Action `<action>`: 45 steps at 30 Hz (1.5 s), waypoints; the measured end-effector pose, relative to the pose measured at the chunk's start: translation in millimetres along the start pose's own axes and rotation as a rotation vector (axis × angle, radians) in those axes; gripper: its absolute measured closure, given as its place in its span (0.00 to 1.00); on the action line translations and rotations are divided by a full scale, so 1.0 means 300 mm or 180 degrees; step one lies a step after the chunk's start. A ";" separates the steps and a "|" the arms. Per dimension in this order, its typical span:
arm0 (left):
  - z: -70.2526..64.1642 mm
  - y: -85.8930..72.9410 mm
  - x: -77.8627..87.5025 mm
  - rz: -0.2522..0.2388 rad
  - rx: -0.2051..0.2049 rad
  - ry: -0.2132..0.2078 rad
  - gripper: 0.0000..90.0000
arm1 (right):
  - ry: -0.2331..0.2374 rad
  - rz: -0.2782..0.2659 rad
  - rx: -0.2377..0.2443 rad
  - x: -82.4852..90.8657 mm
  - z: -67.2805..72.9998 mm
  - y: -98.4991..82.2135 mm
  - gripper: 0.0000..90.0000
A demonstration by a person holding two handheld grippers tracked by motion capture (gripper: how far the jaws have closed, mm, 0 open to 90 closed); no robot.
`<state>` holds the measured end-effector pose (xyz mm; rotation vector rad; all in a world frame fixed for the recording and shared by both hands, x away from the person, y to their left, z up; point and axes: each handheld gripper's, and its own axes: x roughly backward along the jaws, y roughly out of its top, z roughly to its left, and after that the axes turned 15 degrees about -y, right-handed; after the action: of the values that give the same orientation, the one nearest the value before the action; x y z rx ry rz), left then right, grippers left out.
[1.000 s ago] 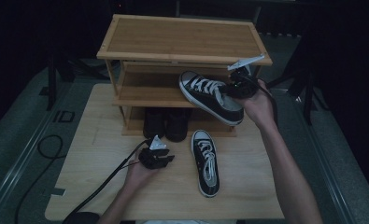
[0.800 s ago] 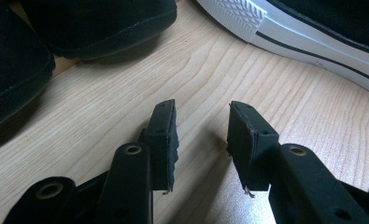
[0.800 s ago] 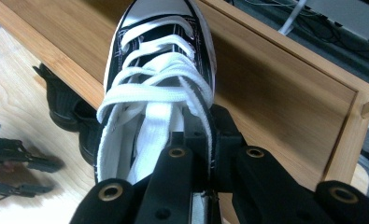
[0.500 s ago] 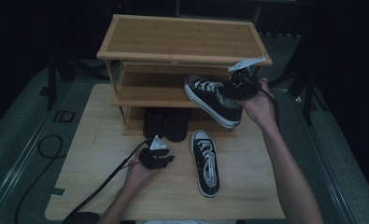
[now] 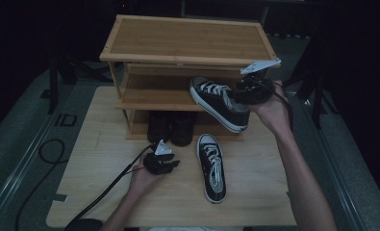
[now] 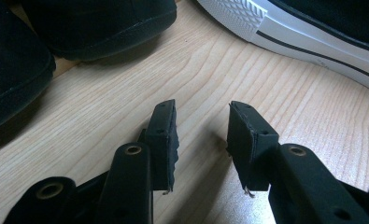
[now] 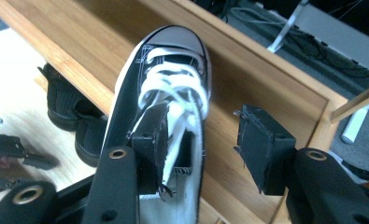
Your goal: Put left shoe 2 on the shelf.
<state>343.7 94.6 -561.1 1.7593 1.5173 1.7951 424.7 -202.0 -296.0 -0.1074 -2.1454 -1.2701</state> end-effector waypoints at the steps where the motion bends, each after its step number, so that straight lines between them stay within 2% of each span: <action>1: -0.001 0.001 -0.001 -0.0006 0.0007 -0.0006 0.70 | 0.0000 -0.0028 -0.0026 0.007 -0.005 -0.002 0.58; 9: -0.008 0.011 -0.015 -0.0022 0.0049 0.0070 0.79 | -0.0013 -0.0092 -0.0098 0.035 -0.033 -0.019 0.56; 11: -0.014 0.018 -0.024 0.0007 0.0021 0.0142 0.86 | -0.0033 -0.0124 -0.0133 0.043 -0.040 -0.022 0.56; 13: -0.026 0.032 -0.036 0.0076 -0.0061 0.0244 0.98 | -0.0029 -0.0158 -0.0161 0.053 -0.048 -0.025 0.56; 14: -0.031 0.039 -0.043 0.0090 -0.0092 0.0290 1.00 | -0.0033 -0.0174 -0.0173 0.058 -0.050 -0.026 0.56; 18: -0.042 0.067 -0.077 0.0151 -0.0129 0.0284 1.00 | -0.0040 -0.0194 -0.0194 0.077 -0.058 -0.037 0.57; 28: -0.035 0.135 -0.135 0.0116 -0.0079 0.0254 1.00 | -0.0103 -0.0217 -0.0278 0.103 -0.089 -0.083 0.57; 33: -0.051 0.164 -0.183 0.0217 -0.0177 0.0267 1.00 | -0.0112 -0.0173 -0.0329 0.098 -0.107 -0.115 0.57; 35: -0.057 0.173 -0.199 0.0214 -0.0176 0.0224 1.00 | -0.0115 -0.0163 -0.0359 0.098 -0.115 -0.126 0.57; 45: -0.077 0.232 -0.268 0.0254 -0.0201 0.0326 1.00 | -0.0134 -0.0158 -0.0414 0.104 -0.136 -0.158 0.57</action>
<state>380.1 -7.7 -553.3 1.7462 1.4288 1.9774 401.8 -267.7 -301.1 -0.1371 -2.1113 -1.4480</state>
